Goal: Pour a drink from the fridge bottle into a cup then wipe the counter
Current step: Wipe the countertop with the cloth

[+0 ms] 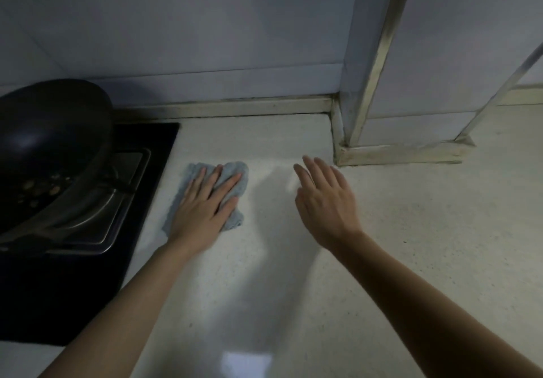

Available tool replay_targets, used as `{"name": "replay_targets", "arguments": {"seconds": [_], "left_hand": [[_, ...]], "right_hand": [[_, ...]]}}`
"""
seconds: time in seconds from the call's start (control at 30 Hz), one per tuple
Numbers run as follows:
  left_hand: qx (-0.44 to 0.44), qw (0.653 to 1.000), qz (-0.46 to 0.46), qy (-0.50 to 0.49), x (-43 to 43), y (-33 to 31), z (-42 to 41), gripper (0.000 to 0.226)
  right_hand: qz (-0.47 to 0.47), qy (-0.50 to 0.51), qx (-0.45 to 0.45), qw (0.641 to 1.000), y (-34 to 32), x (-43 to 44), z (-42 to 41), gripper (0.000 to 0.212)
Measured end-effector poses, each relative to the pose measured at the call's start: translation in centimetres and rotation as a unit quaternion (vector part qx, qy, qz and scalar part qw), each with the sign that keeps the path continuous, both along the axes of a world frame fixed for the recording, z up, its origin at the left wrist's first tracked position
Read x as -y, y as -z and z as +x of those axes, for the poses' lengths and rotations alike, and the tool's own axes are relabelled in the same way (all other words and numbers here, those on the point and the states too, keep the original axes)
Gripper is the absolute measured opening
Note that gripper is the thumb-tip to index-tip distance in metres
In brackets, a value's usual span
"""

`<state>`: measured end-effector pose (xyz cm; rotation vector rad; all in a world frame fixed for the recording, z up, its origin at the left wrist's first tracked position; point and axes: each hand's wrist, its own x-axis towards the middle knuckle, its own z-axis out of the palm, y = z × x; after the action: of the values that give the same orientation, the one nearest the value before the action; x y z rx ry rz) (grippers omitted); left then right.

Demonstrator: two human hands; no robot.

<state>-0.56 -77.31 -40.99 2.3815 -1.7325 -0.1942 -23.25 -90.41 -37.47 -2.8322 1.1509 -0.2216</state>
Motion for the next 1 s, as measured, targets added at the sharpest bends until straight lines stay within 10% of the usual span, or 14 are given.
{"name": "replay_targets", "arguments": {"seconds": [0.4,1.0], "left_hand": [[0.121,0.989,0.055,-0.071,8.6,1.8,2.3,0.066],[0.023,0.999,-0.025,0.006,5.5,0.1,0.0,0.054]], "right_hand": [[0.01,0.016,0.05,0.999,3.2,1.7,1.3,0.046],[0.018,0.022,0.07,0.997,3.4,1.4,1.3,0.053]]}}
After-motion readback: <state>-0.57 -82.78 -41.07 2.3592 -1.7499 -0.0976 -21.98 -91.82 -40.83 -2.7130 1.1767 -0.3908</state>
